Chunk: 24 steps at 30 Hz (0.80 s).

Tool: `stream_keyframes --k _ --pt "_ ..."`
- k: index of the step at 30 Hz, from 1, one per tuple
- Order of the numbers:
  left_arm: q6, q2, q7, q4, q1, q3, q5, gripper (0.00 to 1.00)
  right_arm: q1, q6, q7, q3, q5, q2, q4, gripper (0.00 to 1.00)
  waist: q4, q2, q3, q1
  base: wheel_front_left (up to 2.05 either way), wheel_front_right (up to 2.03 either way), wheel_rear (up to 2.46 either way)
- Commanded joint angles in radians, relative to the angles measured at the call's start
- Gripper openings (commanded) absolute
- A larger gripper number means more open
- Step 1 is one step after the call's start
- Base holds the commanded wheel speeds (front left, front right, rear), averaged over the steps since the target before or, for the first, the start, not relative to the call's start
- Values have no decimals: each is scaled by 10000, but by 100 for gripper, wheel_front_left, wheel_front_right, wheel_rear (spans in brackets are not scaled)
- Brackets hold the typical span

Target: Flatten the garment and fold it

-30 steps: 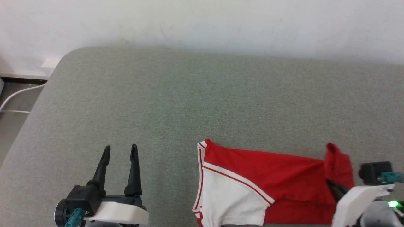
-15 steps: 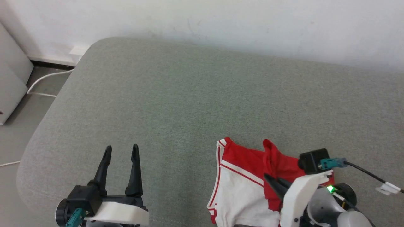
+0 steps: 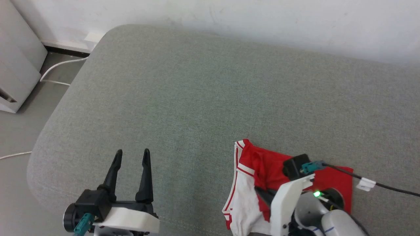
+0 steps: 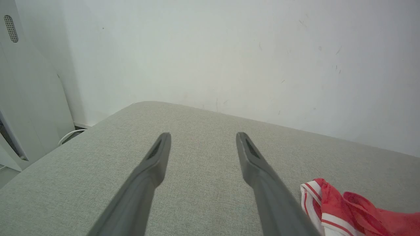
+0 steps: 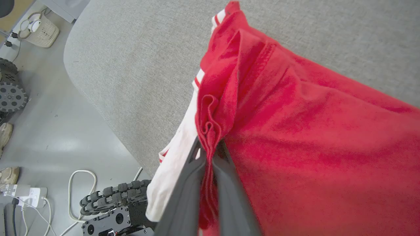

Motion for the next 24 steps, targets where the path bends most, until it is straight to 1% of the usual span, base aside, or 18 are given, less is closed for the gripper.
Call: stream_keyframes --k 1,2,7,11,13,19,22,24 --pt "0 -20 -45 69 -205 -9 -22 100 -251 -9 -220 347 229 38 207 48 5 0 2 -1 0 0 0" --pt "-4 -20 -45 94 -215 -10 -14 100 -289 -9 -303 465 325 39 318 100 -5 0 -6 -1 0 0 0" --pt "-36 -20 -45 236 -251 17 26 100 -547 -9 -714 1150 759 16 529 100 -147 0 -181 -1 0 0 0" --pt "-80 -20 -45 309 -232 119 66 100 -908 -9 -1037 1588 809 -423 319 100 -418 0 -379 -1 0 0 0" --pt "-98 -20 -45 330 -218 178 73 100 -1162 -9 -1308 1664 616 -773 150 100 -584 0 -473 -1 0 0 0" --pt "-156 -20 -45 318 -201 316 77 100 -2064 -9 -2591 1551 -486 -2202 -332 100 -1187 0 -669 -1 0 0 0" --pt "-188 -20 -45 289 -214 351 84 100 -2363 -9 -3358 1230 -1055 -2899 -381 100 -1470 0 -724 -1 0 0 0" --pt "-182 -20 -45 255 -224 358 76 100 -2430 -9 -3869 810 -1331 -3169 -385 100 -1650 0 -735 -1 0 0 0"
